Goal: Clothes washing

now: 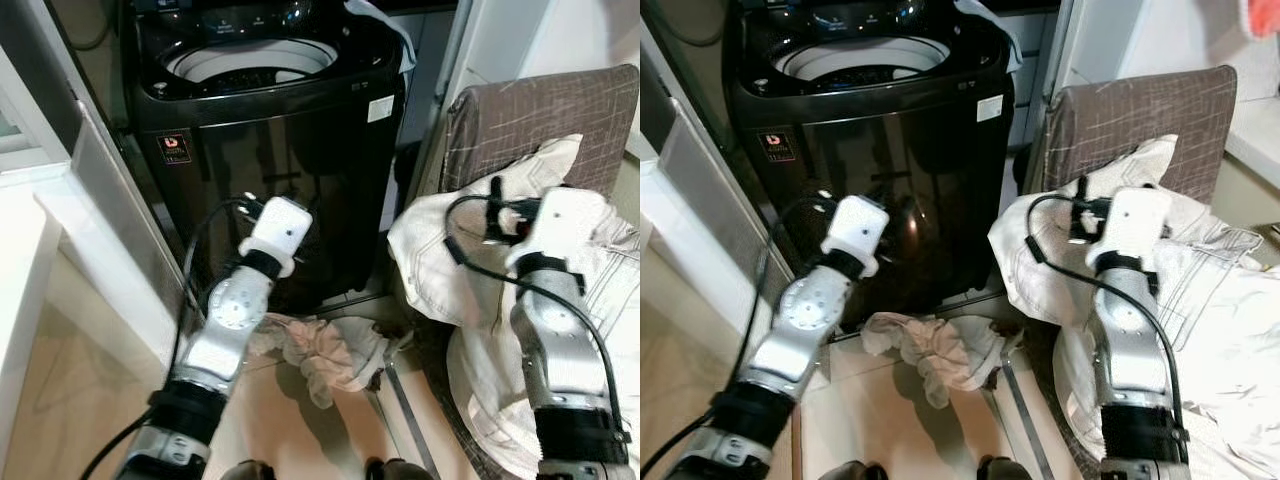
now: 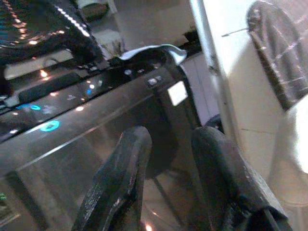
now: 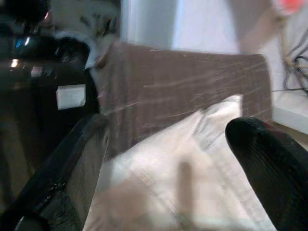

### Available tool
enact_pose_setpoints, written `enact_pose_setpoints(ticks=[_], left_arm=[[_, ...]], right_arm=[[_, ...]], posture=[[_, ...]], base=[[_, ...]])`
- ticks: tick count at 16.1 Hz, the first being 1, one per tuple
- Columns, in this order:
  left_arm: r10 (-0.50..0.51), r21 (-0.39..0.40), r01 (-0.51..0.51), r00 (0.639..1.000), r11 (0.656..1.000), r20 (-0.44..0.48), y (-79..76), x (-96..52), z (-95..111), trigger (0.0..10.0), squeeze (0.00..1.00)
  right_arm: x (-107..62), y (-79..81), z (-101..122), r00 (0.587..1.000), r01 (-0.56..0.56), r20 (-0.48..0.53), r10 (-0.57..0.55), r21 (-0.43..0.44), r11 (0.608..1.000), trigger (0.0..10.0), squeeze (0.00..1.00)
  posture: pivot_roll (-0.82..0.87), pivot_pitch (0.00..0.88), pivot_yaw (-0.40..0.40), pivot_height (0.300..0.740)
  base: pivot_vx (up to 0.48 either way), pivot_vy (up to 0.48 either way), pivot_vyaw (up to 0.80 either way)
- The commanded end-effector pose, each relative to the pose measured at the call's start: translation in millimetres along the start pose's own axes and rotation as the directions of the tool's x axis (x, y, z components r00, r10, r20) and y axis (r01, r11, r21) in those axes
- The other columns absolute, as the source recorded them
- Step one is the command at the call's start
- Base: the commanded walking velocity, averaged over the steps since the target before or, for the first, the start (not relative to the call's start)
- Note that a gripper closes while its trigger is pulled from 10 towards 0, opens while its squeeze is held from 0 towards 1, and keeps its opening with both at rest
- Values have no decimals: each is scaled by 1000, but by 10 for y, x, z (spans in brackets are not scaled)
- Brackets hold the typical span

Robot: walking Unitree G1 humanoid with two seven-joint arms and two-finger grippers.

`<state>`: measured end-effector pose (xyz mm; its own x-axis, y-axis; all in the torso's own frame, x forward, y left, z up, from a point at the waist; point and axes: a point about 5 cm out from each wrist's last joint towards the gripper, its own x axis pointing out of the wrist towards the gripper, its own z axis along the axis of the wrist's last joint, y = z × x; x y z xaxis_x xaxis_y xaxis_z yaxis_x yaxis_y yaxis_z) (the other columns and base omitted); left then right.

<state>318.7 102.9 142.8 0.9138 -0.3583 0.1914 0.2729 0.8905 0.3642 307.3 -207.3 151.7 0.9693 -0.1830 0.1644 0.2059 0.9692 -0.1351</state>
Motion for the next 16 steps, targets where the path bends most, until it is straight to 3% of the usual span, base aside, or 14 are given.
enact_pose_setpoints(ticks=[1, 4, 8, 13, 16], left_arm=[[25, 4, -25, 1000, 1000, 8, 71, -31, 14, 10000, 0], [32, 24, -32, 999, 999, 5, 102, -30, 6, 10000, 0], [-1, -6, 1, 1000, 1000, 11, 43, 2, 23, 10000, 0], [-30, 0, 30, 999, 1000, 10, 18, 62, 19, 10000, 0], [-152, 39, 151, 988, 988, 6, -98, 109, 28, 10000, 0]], right_arm=[[37, 83, 9, 999, -44, 4, 44, -30, 999, 10000, 1000], [69, 219, 21, 995, -91, 36, 93, -38, 995, 10000, 1000], [85, 253, 31, 997, -46, 59, 48, -28, 999, 10000, 1000], [88, 150, 51, 995, 15, 103, -9, -60, 998, 10000, 1000], [64, 159, -6, 996, 27, 83, -21, -71, 997, 10000, 1000]], posture=[[-99, 26, -6, 732], [-92, 9, 2, 708], [-102, 0, 23, 683], [-140, 0, 57, 679], [-158, 0, 86, 679]], base=[[0, 0, -469], [0, 0, -473], [0, 0, -473], [0, 0, -499], [230, -220, -167]])
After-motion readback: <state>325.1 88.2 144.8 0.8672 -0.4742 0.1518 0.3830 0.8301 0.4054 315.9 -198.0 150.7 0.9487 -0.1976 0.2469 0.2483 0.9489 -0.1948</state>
